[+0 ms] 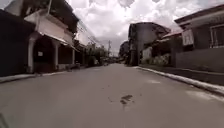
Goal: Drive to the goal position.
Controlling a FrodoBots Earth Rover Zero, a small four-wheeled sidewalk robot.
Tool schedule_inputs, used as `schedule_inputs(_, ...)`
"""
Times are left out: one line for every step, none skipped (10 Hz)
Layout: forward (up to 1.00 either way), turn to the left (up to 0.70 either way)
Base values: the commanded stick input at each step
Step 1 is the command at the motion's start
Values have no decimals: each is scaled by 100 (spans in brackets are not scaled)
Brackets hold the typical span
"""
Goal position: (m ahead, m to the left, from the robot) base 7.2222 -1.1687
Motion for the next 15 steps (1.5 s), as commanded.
schedule_inputs(100,0)
schedule_inputs(100,0)
schedule_inputs(100,0)
schedule_inputs(100,0)
schedule_inputs(100,0)
schedule_inputs(100,0)
schedule_inputs(100,0)
schedule_inputs(100,0)
schedule_inputs(100,0)
schedule_inputs(100,0)
schedule_inputs(100,-6)
schedule_inputs(100,-20)
schedule_inputs(100,-16)
schedule_inputs(100,0)
schedule_inputs(100,0)
